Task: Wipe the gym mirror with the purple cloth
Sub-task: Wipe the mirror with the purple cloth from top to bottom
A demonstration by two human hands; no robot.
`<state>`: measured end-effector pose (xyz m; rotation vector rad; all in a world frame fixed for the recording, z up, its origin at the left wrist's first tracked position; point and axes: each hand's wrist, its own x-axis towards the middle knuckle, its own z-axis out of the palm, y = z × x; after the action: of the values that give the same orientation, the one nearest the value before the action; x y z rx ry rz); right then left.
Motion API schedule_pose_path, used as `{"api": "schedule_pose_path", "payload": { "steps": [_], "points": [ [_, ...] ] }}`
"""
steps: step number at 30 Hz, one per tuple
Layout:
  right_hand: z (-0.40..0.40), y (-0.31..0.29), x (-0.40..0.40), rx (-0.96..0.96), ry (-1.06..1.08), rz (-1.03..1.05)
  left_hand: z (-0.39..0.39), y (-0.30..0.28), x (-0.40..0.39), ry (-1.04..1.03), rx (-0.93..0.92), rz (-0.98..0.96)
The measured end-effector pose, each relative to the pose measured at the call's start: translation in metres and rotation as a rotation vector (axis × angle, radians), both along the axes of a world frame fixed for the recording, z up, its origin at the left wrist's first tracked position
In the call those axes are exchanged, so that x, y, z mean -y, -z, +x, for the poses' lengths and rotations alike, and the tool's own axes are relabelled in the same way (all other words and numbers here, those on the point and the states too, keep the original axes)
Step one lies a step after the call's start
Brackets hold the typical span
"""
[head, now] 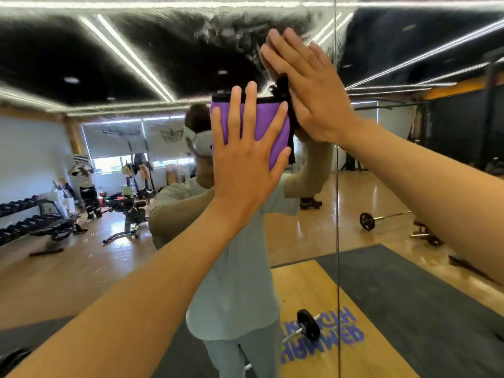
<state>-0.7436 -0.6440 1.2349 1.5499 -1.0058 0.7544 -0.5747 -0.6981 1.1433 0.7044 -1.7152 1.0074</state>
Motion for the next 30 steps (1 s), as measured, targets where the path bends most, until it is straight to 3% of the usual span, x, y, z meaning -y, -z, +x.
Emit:
{"api": "schedule_pose_path", "payload": {
  "steps": [11,18,26,30],
  "points": [
    [-0.003,0.009,-0.006,-0.059,0.052,0.030,-0.022,0.053,-0.006,0.014,0.073,0.030],
    [0.007,0.033,-0.007,0.023,0.025,0.034,-0.044,0.105,-0.012,0.068,0.188,0.044],
    [0.000,0.116,-0.005,0.063,0.037,0.026,-0.064,0.241,-0.014,0.016,0.522,-0.062],
    [-0.008,0.132,-0.009,0.106,0.040,0.042,-0.045,0.246,-0.008,0.021,0.599,-0.088]
  ]
}}
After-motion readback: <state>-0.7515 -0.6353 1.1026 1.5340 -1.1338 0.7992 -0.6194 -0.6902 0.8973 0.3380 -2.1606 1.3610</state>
